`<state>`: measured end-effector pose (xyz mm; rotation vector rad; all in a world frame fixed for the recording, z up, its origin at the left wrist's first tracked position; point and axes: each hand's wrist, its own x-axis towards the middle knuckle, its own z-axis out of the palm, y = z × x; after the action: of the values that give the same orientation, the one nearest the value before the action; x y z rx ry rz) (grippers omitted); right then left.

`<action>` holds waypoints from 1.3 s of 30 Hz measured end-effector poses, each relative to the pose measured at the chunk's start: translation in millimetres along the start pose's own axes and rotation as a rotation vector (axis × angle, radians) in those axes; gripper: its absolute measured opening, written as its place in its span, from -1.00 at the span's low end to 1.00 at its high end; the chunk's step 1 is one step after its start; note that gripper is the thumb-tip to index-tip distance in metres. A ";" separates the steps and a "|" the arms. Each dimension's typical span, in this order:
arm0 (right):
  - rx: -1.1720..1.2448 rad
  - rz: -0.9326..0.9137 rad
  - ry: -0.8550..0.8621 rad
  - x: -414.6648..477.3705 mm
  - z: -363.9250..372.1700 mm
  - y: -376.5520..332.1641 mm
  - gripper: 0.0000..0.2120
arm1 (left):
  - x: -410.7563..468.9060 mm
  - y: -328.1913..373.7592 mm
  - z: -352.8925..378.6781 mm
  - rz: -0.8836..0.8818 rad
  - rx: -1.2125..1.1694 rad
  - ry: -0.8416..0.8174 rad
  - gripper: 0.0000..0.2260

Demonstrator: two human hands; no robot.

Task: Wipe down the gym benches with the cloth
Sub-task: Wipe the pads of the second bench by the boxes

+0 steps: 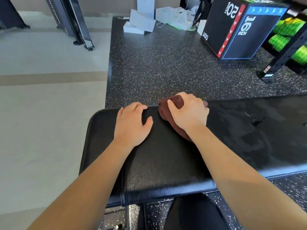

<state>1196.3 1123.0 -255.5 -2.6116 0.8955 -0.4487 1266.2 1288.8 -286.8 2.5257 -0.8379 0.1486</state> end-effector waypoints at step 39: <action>0.069 0.165 0.147 -107.5 -39.7 45.9 -0.67 | -20.3 0.2 -11.7 0.221 -0.102 -0.047 -0.73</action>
<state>1075.6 1148.6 -258.8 -2.4437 1.1124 -0.6208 1250.2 1305.0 -281.3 2.3456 -1.1143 0.1149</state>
